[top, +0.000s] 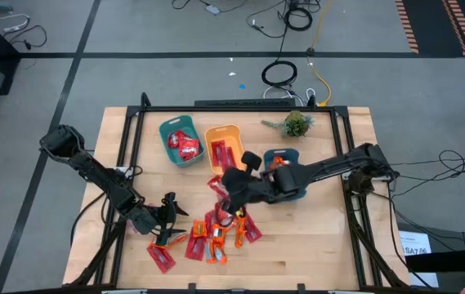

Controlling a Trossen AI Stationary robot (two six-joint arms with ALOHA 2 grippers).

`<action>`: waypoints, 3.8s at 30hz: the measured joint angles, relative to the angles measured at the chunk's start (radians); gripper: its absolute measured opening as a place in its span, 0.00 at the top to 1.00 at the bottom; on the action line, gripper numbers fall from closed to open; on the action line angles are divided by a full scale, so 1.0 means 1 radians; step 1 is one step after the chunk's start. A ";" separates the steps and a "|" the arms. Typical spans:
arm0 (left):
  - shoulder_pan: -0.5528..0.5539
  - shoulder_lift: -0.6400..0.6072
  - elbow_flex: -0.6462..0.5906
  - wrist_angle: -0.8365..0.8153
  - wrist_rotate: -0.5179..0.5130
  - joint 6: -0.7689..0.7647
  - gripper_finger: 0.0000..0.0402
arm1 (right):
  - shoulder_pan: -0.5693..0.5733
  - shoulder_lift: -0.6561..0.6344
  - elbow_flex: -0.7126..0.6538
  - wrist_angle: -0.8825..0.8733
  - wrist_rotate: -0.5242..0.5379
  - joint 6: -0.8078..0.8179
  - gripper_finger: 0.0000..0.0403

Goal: Sort candy
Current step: Put the red pack of candy into the light blue bin, then put the orange wrapper chocolate into the dark blue bin

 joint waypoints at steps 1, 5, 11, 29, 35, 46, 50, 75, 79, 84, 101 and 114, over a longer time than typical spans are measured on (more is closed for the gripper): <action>0.000 0.000 0.000 0.000 0.000 0.000 0.30 | 0.005 0.000 0.000 -0.002 0.011 -0.001 1.00; 0.000 0.000 0.000 0.000 0.000 0.000 0.30 | 0.007 0.003 0.000 -0.011 0.013 0.001 1.00; 0.000 0.000 0.000 0.004 0.000 0.000 0.30 | 0.001 0.027 0.000 0.041 0.009 -0.003 1.00; 0.000 0.000 -0.001 0.007 -0.057 -0.051 0.30 | -0.176 0.176 0.000 0.495 -0.206 -0.204 1.00; 0.000 0.000 0.000 -0.002 -0.140 -0.125 0.30 | -0.250 0.235 0.003 0.646 -0.310 -0.230 1.00; 0.000 0.000 0.000 -0.012 -0.166 -0.122 0.30 | -0.373 0.502 0.387 0.586 -0.384 -0.334 1.00; 0.000 0.000 0.000 -0.013 -0.165 -0.122 0.30 | -0.403 0.572 0.510 0.459 -0.384 -0.332 1.00; 0.000 0.000 0.000 -0.019 -0.161 -0.128 0.30 | -0.457 0.578 0.517 0.365 -0.384 -0.290 0.73; 0.000 0.000 0.000 -0.020 -0.161 -0.128 0.30 | -0.455 0.548 0.517 0.287 -0.384 -0.292 0.67; 0.000 0.000 0.000 -0.029 -0.160 -0.130 0.30 | -0.437 0.483 0.517 0.099 -0.382 -0.307 0.64; -0.001 0.000 0.000 -0.025 -0.025 -0.133 0.30 | -0.223 0.419 0.514 -0.341 -0.226 -0.314 0.63; -0.001 0.000 0.000 -0.027 -0.025 -0.133 0.30 | -0.056 0.419 0.514 -0.640 0.047 -0.087 0.63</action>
